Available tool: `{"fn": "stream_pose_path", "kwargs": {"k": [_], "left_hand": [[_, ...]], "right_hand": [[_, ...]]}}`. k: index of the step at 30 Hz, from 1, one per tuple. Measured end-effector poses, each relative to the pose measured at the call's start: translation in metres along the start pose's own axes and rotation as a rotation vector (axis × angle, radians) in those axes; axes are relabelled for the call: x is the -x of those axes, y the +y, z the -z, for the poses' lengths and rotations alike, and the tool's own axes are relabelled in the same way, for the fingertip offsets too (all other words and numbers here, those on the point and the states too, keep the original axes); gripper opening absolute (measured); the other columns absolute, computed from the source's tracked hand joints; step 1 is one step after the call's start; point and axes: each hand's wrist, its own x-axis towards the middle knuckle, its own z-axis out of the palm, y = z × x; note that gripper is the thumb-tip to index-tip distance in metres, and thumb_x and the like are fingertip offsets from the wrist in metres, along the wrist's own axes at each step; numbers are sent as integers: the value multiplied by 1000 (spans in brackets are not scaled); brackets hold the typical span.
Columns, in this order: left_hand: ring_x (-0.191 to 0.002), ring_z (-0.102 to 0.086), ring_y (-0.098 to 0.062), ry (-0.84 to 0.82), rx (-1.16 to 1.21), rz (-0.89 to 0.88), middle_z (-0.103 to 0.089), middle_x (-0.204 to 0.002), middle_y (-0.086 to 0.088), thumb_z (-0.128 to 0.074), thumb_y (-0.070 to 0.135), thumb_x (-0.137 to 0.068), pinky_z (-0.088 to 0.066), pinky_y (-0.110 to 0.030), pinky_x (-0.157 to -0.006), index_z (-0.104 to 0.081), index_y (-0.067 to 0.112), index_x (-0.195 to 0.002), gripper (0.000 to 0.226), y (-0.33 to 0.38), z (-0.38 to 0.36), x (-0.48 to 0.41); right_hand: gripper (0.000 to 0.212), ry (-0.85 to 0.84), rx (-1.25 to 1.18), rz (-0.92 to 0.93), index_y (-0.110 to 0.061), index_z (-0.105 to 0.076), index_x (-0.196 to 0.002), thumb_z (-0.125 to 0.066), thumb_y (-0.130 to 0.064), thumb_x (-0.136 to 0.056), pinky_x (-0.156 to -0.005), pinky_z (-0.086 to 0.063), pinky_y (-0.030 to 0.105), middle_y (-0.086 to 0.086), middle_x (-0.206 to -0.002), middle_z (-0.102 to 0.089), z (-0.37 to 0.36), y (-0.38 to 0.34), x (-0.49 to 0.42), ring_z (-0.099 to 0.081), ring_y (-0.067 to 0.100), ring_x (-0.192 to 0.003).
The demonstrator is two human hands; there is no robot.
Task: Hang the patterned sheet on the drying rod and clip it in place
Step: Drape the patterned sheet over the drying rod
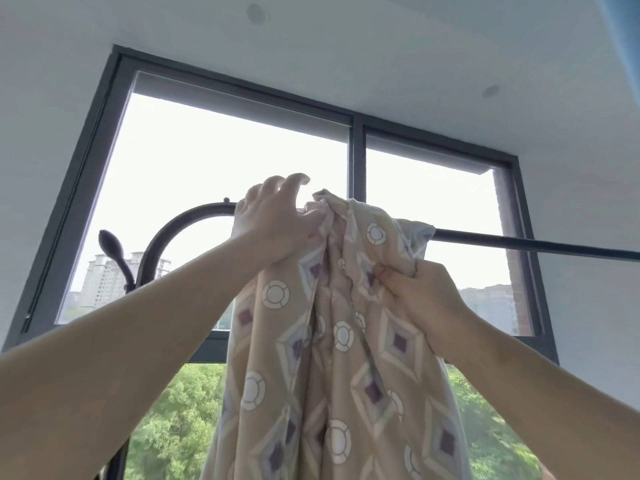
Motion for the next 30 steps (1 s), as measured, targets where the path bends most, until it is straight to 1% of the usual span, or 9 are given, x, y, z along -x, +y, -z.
{"fn": "stream_pose_path", "kwargs": {"k": [2, 7, 10, 12, 17, 20, 24, 27, 30], "left_hand": [[-135, -21, -22, 68, 126, 20, -19, -148, 7, -58, 49, -81, -26, -45, -107, -24, 33, -140, 70, -11, -7, 26], [-116, -32, -15, -72, 446, 115, -12, -137, 13, -74, 41, -69, -40, -32, -94, -1, 34, -143, 104, -29, -34, 75], [-100, -36, -5, -14, 544, 132, -18, -124, 11, -78, 28, -70, -39, -16, -76, -4, 32, -142, 104, -34, -38, 86], [-95, -38, -6, 0, 574, 191, -18, -116, 11, -80, 26, -69, -43, -18, -73, -5, 36, -140, 104, -38, -38, 94], [-95, -44, -6, -65, 624, 372, -30, -117, 5, -85, 23, -61, -40, -25, -78, -13, 35, -134, 103, -48, -46, 123], [-96, -58, -13, -252, 860, 549, -49, -104, 5, -87, 16, -61, -47, -28, -79, -32, 18, -120, 81, -58, -52, 141], [-70, -63, -5, -785, 647, 508, -64, -83, 1, -84, 16, -65, -48, -16, -61, -59, 18, -93, 38, -68, -49, 162], [-81, -62, -8, -799, 411, 492, -68, -86, 4, -76, 24, -75, -47, -16, -66, -68, 22, -84, 12, -71, -44, 160], [-81, -60, -9, -748, 273, 412, -66, -87, 6, -70, 32, -81, -48, -19, -70, -65, 24, -85, 10, -71, -36, 153]], "right_hand": [[3, -6, -45, -18, -16, -66, -83, -66, -18, -86, -78, -53, 37, 11, -87, -70, 1, 4, -2, -66, 29, -81], [11, -114, -247, -137, -19, -63, -95, -66, -24, -85, -75, -56, 34, 6, -92, -71, -2, 17, -1, -68, 23, -79], [45, -233, -319, -215, -20, -55, -114, -73, -31, -74, -75, -56, 36, 7, -103, -71, -5, 28, 10, -70, 25, -89], [63, -297, -286, -255, -22, -50, -119, -75, -37, -62, -75, -56, 35, 5, -107, -69, -3, 38, 20, -70, 23, -91], [66, -523, -172, -306, -27, -49, -118, -75, -22, -58, -72, -55, 24, 0, -104, -70, 12, 65, 53, -69, 16, -90], [69, -700, -35, -365, -21, -46, -119, -78, -10, -58, -71, -54, 20, 2, -99, -67, 23, 80, 68, -68, 9, -81], [47, -861, 211, -419, -18, -58, -113, -75, -5, -71, -76, -53, 19, 3, -103, -70, 33, 96, 78, -67, 9, -90], [16, -761, 351, -415, -19, -69, -87, -72, -7, -78, -67, -52, 14, -5, -87, -73, 32, 102, 77, -68, 1, -74], [11, -583, 374, -381, -22, -66, -82, -75, -17, -77, -68, -53, 15, -5, -89, -71, 30, 104, 75, -67, 7, -78]]}}
